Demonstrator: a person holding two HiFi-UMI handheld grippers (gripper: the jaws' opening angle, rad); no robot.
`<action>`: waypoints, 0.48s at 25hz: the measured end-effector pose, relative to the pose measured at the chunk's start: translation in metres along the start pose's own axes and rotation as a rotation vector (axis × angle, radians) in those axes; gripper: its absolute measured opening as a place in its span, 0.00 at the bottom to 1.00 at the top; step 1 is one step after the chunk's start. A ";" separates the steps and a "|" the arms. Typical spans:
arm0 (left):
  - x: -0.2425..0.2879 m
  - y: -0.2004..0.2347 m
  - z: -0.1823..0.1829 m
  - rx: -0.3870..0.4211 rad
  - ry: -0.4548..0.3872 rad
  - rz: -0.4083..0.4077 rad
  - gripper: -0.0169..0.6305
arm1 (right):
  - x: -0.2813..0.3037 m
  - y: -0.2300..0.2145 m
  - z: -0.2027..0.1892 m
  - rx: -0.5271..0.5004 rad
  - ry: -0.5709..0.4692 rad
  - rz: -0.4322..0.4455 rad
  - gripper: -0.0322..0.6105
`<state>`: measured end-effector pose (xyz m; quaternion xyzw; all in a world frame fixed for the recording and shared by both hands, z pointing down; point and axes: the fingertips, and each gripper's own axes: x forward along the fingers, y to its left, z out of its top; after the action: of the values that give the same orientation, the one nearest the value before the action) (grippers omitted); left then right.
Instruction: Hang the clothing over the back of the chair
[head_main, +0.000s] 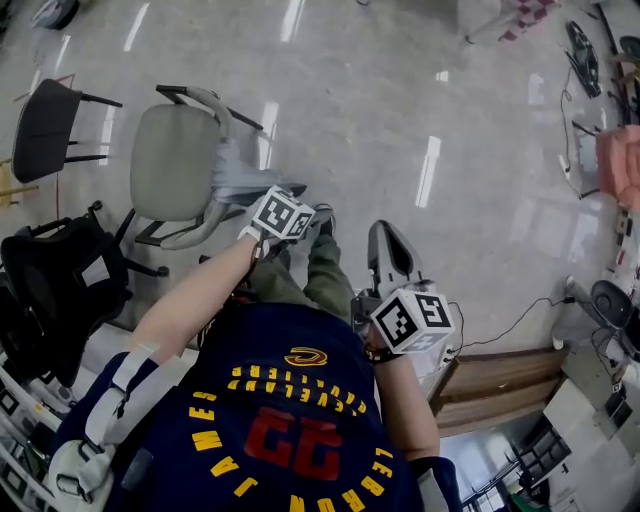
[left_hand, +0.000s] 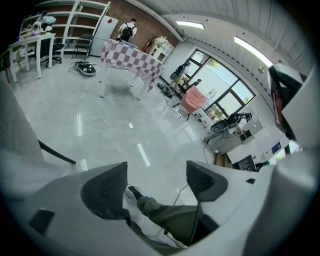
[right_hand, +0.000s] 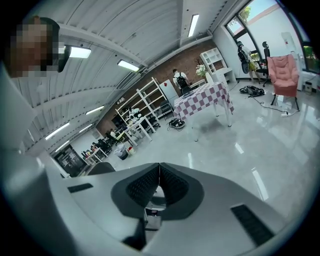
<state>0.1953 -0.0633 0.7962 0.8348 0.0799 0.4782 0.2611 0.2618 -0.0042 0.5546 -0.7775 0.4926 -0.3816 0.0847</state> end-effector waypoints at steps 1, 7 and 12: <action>0.000 -0.001 -0.003 -0.009 0.005 -0.005 0.58 | 0.003 0.002 0.001 -0.003 0.002 0.007 0.06; -0.009 -0.006 -0.004 -0.084 -0.048 -0.036 0.62 | 0.019 0.012 0.005 -0.025 0.016 0.040 0.06; -0.051 -0.022 0.030 -0.114 -0.202 -0.125 0.62 | 0.029 0.022 0.009 -0.043 0.024 0.064 0.06</action>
<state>0.1958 -0.0748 0.7347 0.8559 0.0778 0.3781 0.3441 0.2582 -0.0415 0.5520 -0.7584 0.5262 -0.3774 0.0742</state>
